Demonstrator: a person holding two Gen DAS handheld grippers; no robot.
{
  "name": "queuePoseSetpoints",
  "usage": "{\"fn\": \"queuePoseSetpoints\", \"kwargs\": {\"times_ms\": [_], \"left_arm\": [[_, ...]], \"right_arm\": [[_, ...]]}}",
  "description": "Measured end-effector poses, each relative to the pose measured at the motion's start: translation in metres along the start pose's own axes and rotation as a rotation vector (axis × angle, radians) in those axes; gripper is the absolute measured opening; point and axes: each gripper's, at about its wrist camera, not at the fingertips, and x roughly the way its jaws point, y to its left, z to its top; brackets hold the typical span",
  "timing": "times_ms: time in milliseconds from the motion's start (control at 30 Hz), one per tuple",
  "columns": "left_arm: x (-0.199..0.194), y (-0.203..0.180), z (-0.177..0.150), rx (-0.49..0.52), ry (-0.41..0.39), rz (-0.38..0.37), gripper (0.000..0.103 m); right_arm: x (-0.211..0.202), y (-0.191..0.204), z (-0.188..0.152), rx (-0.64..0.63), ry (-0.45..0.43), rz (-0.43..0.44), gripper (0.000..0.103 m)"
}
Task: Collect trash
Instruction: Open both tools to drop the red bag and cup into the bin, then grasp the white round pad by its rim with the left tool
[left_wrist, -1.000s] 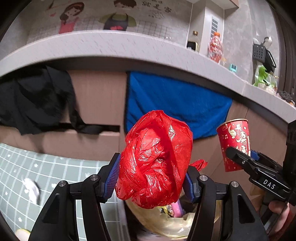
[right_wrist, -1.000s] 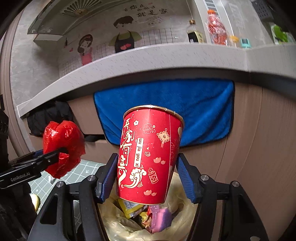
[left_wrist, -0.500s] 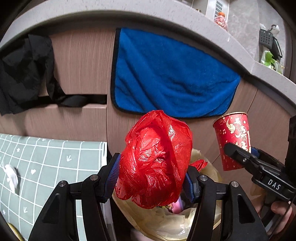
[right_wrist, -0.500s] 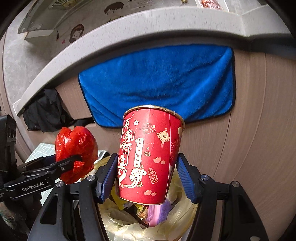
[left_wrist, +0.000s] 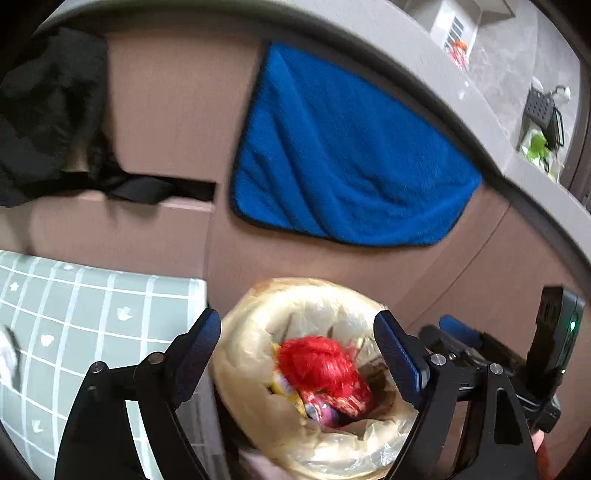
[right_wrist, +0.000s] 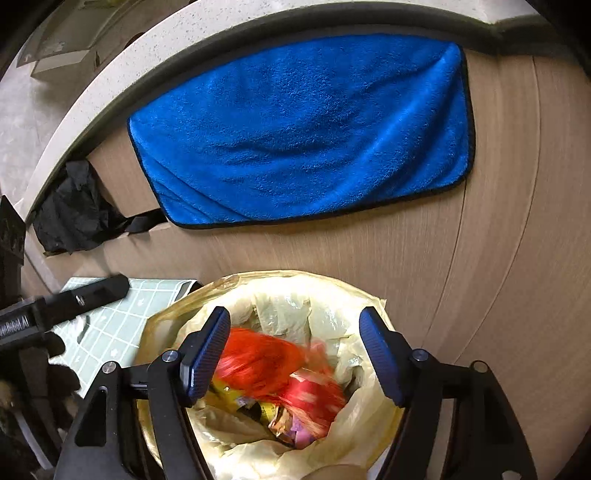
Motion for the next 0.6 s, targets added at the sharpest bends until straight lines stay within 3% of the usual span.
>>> {"fn": "queuePoseSetpoints", "kwargs": {"times_ms": [300, 600], "left_arm": [[-0.094, 0.064, -0.007, 0.009, -0.115, 0.175, 0.085], [-0.191, 0.171, -0.044, -0.115, -0.122, 0.33, 0.085]], "right_arm": [[-0.031, 0.019, 0.005, 0.001, -0.045, 0.092, 0.066], [-0.041, 0.098, 0.005, -0.104, -0.076, 0.131, 0.065]]}}
